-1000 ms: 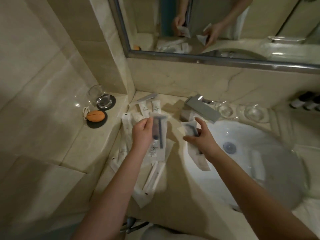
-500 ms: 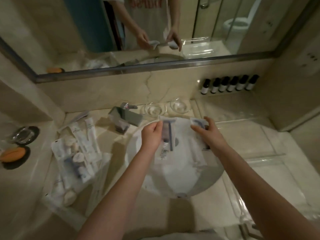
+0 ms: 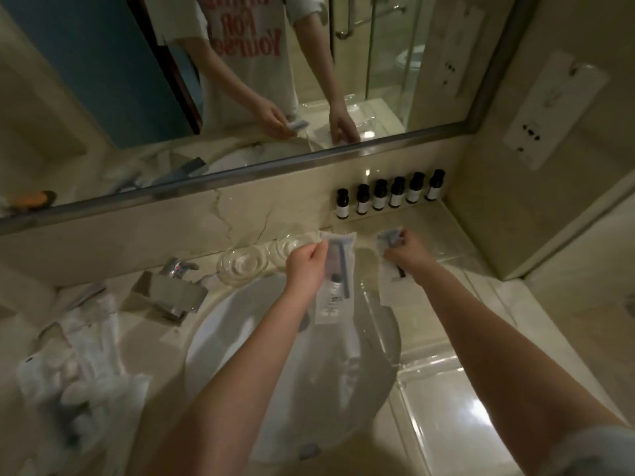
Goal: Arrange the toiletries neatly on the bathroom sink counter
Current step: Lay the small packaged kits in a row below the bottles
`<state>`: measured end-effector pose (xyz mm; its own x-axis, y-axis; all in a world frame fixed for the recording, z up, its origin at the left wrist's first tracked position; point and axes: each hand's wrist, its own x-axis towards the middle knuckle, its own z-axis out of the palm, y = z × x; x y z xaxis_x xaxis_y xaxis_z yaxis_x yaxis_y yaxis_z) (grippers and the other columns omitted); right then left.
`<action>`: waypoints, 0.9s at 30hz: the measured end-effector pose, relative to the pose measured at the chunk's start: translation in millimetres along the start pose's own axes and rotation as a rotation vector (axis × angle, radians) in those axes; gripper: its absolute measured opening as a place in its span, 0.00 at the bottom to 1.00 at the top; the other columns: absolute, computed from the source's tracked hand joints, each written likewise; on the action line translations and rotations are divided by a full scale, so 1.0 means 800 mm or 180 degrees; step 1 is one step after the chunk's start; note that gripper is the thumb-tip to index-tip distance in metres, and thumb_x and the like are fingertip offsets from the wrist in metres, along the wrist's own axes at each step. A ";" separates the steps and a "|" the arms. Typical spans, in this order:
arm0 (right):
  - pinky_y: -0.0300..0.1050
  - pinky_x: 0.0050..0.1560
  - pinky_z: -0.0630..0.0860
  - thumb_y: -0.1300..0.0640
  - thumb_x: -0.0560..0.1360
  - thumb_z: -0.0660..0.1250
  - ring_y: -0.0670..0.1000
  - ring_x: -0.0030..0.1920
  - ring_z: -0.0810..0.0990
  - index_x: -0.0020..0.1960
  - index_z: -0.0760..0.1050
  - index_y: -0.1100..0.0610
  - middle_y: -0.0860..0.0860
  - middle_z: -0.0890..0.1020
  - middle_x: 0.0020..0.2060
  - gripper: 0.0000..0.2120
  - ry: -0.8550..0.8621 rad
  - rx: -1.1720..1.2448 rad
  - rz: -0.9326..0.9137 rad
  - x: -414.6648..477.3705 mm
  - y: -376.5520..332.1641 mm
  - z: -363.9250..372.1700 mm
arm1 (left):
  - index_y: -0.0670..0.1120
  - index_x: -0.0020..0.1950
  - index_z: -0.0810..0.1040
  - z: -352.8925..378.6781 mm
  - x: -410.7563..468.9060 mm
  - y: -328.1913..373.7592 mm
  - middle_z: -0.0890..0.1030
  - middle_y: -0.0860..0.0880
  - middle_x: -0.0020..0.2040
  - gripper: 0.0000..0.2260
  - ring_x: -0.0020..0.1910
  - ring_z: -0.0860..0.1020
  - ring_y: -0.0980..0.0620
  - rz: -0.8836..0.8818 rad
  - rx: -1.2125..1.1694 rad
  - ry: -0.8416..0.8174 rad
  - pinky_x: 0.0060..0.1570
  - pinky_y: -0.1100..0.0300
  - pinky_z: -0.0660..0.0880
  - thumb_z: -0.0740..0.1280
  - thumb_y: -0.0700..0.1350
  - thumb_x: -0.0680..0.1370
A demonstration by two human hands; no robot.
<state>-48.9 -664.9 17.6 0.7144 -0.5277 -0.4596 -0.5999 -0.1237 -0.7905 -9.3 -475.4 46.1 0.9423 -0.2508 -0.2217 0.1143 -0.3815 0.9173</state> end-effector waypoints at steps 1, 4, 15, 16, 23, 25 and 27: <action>0.57 0.55 0.78 0.64 0.71 0.68 0.58 0.52 0.78 0.65 0.68 0.58 0.58 0.77 0.55 0.23 -0.0113 -0.0106 -0.0022 0.005 -0.008 0.003 | 0.43 0.34 0.66 0.002 0.006 0.001 0.65 0.47 0.31 0.16 0.32 0.63 0.53 0.0005 -0.0001 0.0018 0.32 0.60 0.60 0.59 0.47 0.81; 0.56 0.57 0.77 0.60 0.72 0.70 0.59 0.54 0.78 0.67 0.67 0.58 0.58 0.77 0.56 0.25 -0.0215 -0.0445 -0.0183 0.025 -0.026 0.020 | 0.46 0.30 0.61 0.006 0.025 0.004 0.62 0.50 0.28 0.20 0.29 0.61 0.54 0.0024 0.0029 0.0117 0.30 0.60 0.59 0.60 0.45 0.80; 0.53 0.61 0.71 0.54 0.77 0.61 0.60 0.63 0.73 0.71 0.64 0.58 0.59 0.71 0.67 0.24 0.0924 -0.1737 -0.2005 0.034 0.028 0.046 | 0.45 0.30 0.62 -0.001 0.056 -0.015 0.62 0.49 0.29 0.19 0.30 0.61 0.53 0.0058 0.0178 0.0461 0.32 0.58 0.58 0.60 0.43 0.80; 0.54 0.63 0.71 0.53 0.77 0.60 0.59 0.66 0.71 0.73 0.62 0.57 0.58 0.69 0.70 0.25 0.0806 -0.2002 -0.2216 0.031 0.037 0.045 | 0.44 0.32 0.64 -0.001 0.056 -0.017 0.63 0.48 0.29 0.17 0.31 0.62 0.53 0.0046 0.0173 0.0451 0.32 0.58 0.59 0.60 0.44 0.80; 0.54 0.75 0.52 0.49 0.81 0.50 0.52 0.77 0.48 0.77 0.44 0.55 0.52 0.47 0.78 0.29 0.0164 -0.2870 -0.1868 0.031 0.041 0.068 | 0.43 0.34 0.69 -0.004 0.055 -0.025 0.68 0.46 0.32 0.15 0.34 0.66 0.52 -0.0137 -0.0094 0.0484 0.36 0.58 0.63 0.60 0.44 0.81; 0.53 0.76 0.51 0.49 0.81 0.49 0.52 0.78 0.46 0.77 0.43 0.56 0.53 0.45 0.78 0.29 0.0088 -0.2844 -0.1735 0.032 0.034 0.077 | 0.43 0.36 0.70 -0.005 0.055 -0.024 0.70 0.44 0.34 0.13 0.36 0.67 0.51 -0.0173 -0.0135 0.0484 0.38 0.58 0.64 0.60 0.44 0.80; 0.54 0.76 0.52 0.50 0.81 0.49 0.52 0.77 0.47 0.77 0.43 0.57 0.54 0.46 0.78 0.28 0.0022 -0.2680 -0.1623 0.033 0.027 0.080 | 0.43 0.39 0.72 -0.004 0.057 -0.021 0.70 0.43 0.37 0.12 0.38 0.68 0.50 -0.0195 -0.0160 0.0477 0.40 0.58 0.64 0.60 0.45 0.80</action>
<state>-19.9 -627.4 -37.3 0.9584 -0.2492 -0.1391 -0.2828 -0.8949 -0.3453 32.4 -477.7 21.5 0.9691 -0.0914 -0.2293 0.1850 -0.3459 0.9198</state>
